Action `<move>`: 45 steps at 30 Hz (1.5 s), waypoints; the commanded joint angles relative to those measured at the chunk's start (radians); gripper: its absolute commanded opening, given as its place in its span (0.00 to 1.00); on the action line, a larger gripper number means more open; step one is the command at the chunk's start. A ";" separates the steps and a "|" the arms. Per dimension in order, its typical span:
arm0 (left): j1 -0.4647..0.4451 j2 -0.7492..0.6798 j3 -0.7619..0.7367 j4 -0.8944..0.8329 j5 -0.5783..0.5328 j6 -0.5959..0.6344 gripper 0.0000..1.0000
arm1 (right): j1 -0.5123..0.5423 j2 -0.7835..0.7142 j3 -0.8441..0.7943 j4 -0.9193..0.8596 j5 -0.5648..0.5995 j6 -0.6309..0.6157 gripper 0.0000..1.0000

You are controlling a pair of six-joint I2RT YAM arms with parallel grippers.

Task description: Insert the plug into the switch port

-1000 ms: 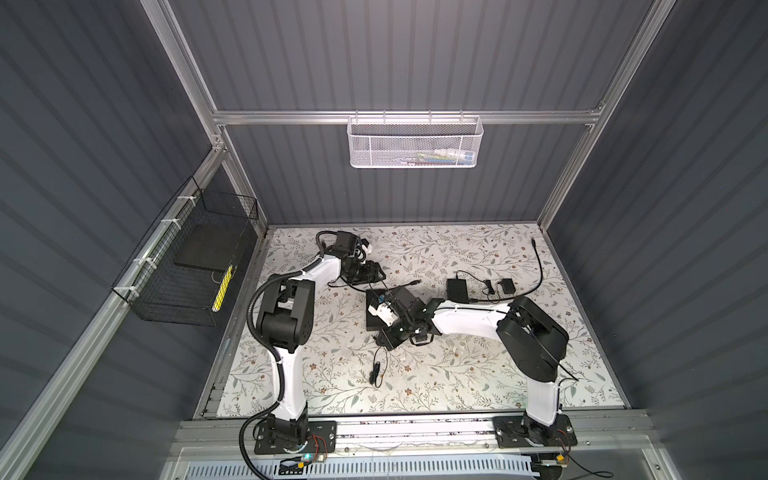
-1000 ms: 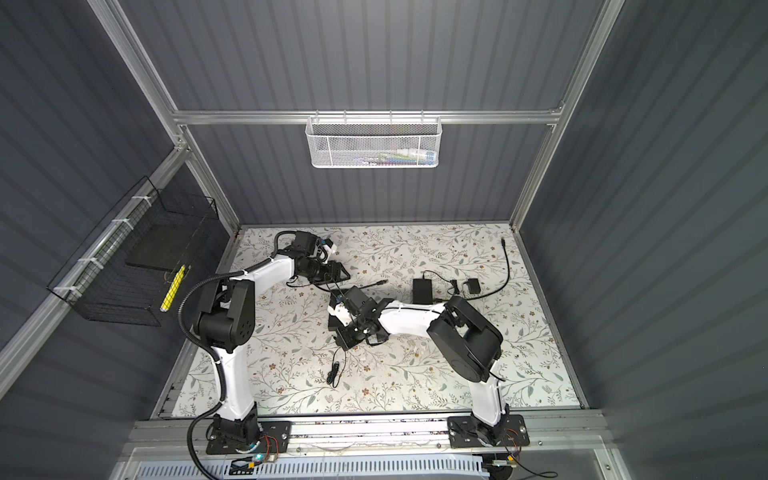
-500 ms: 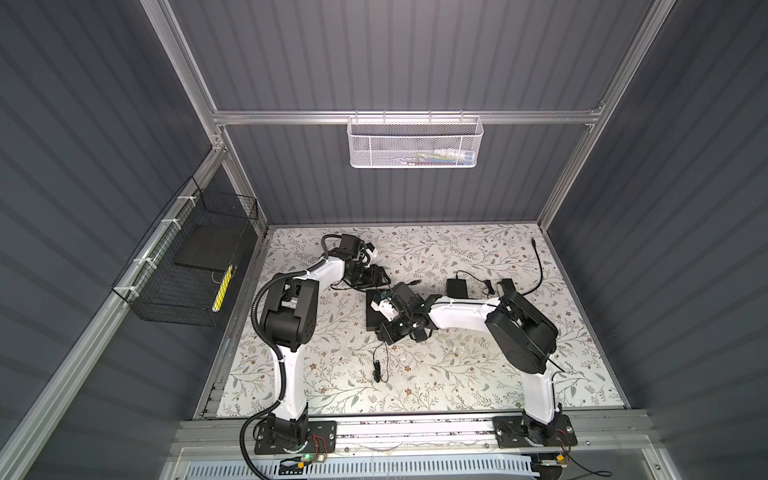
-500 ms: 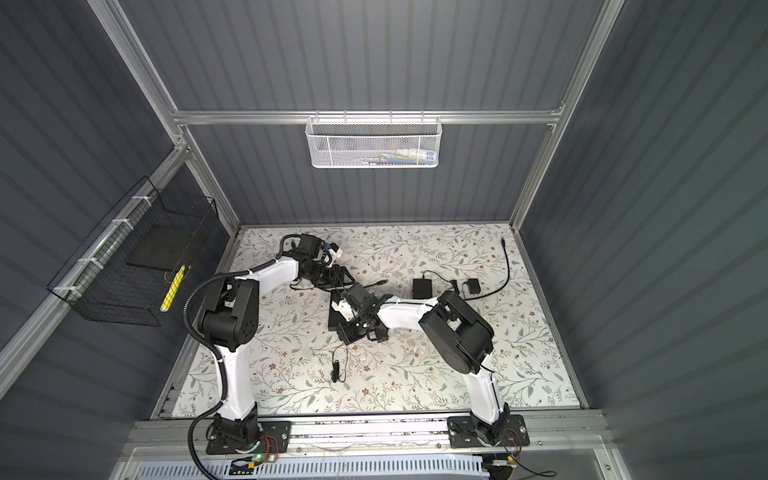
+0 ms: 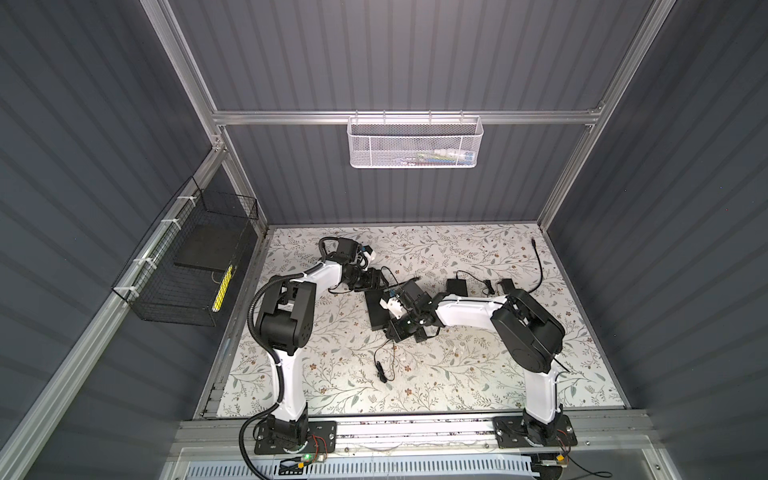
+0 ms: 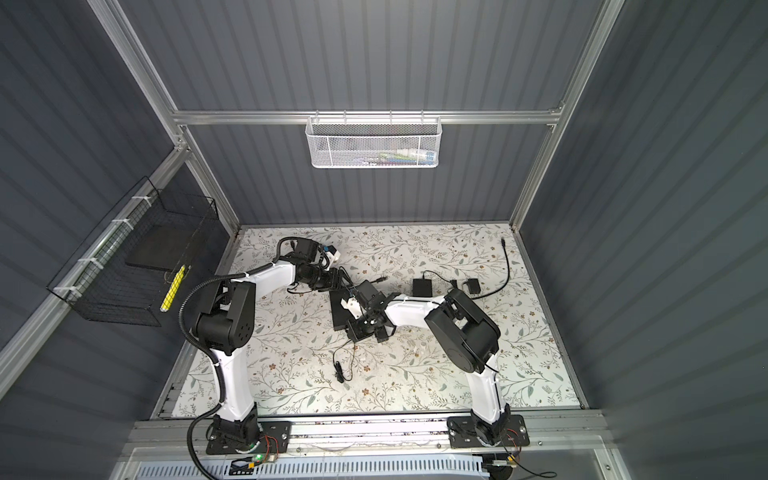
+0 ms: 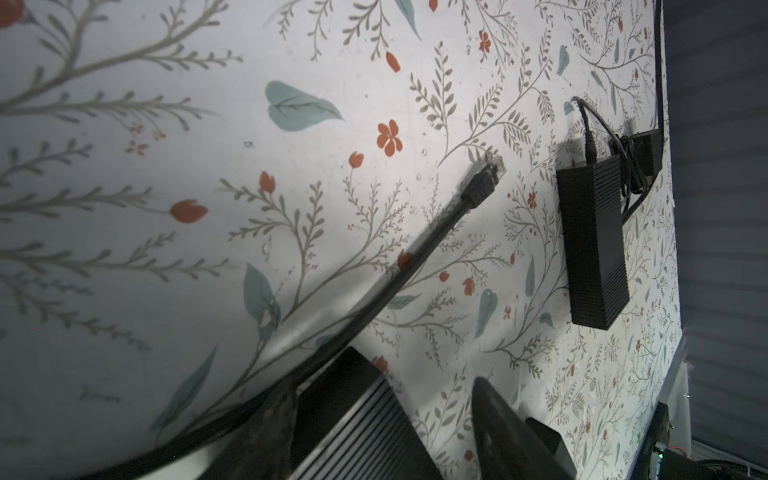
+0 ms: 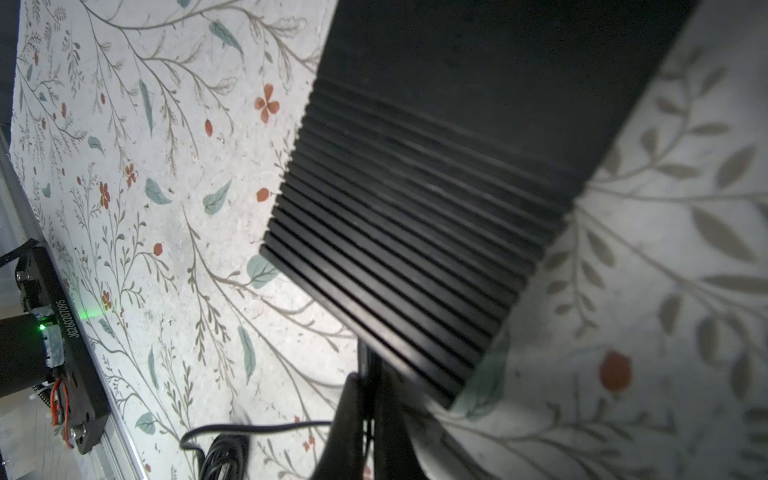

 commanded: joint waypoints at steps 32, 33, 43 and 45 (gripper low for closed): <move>0.009 -0.106 -0.177 -0.005 -0.018 -0.038 0.66 | -0.035 -0.130 -0.131 -0.050 0.089 -0.177 0.00; 0.009 -0.101 -0.177 -0.002 -0.017 -0.038 0.66 | -0.035 -0.134 -0.133 -0.047 0.086 -0.178 0.00; 0.009 -0.087 -0.177 0.007 -0.005 -0.038 0.66 | -0.018 -0.113 -0.131 -0.036 0.071 -0.189 0.00; 0.009 -0.086 -0.179 0.007 -0.003 -0.036 0.66 | -0.017 -0.103 -0.130 -0.033 0.071 -0.186 0.00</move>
